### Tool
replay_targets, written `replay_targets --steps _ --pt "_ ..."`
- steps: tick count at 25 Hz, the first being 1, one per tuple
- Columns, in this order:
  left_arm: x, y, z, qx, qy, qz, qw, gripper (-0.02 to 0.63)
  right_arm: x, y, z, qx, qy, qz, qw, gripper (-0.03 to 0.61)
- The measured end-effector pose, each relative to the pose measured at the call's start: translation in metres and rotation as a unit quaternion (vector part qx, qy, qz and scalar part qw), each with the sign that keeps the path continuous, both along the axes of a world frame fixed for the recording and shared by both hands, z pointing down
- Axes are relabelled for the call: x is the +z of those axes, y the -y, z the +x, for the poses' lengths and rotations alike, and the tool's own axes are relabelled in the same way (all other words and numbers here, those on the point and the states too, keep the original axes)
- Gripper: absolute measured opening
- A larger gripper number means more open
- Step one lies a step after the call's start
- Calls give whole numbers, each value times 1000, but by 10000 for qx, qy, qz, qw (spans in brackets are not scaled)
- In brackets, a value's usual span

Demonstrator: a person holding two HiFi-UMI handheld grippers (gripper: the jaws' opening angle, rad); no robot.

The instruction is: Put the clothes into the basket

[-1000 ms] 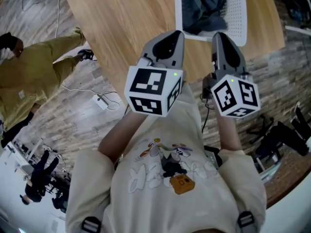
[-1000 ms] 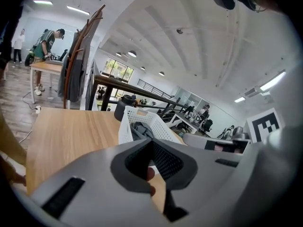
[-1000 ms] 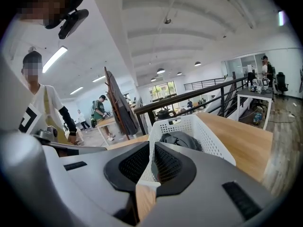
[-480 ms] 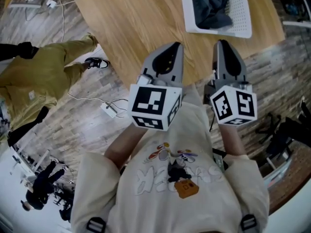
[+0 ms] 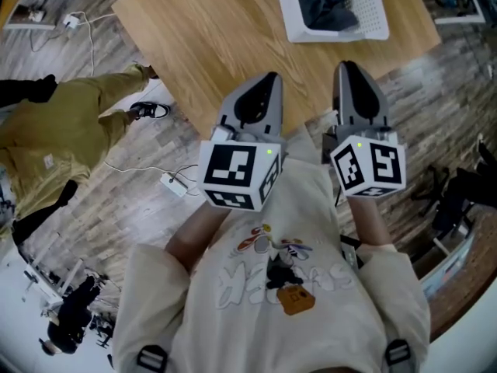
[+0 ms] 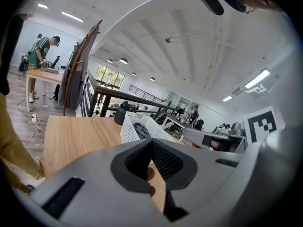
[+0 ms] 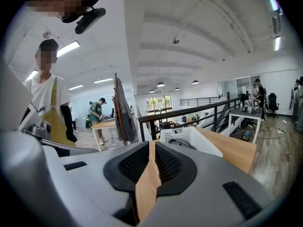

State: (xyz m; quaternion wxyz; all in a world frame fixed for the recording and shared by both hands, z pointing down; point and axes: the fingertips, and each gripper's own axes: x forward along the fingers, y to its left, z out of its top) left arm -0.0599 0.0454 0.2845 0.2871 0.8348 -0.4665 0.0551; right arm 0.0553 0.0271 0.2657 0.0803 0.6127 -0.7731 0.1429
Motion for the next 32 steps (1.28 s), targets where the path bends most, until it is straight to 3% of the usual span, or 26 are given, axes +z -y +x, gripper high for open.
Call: replay_targets --steps 13,23,32 --pt "-11 -21 27 -30 116 95 9999 2 -7 -22 33 74 266 128 9995 52" --pt "-17 -69 61 -132 210 42 9997 2 -11 -67 51 -167 505 113 9985 52" --pt "-24 -103 75 -276 360 290 9986 2 -19 -108 50 -588 519 244 9966 52"
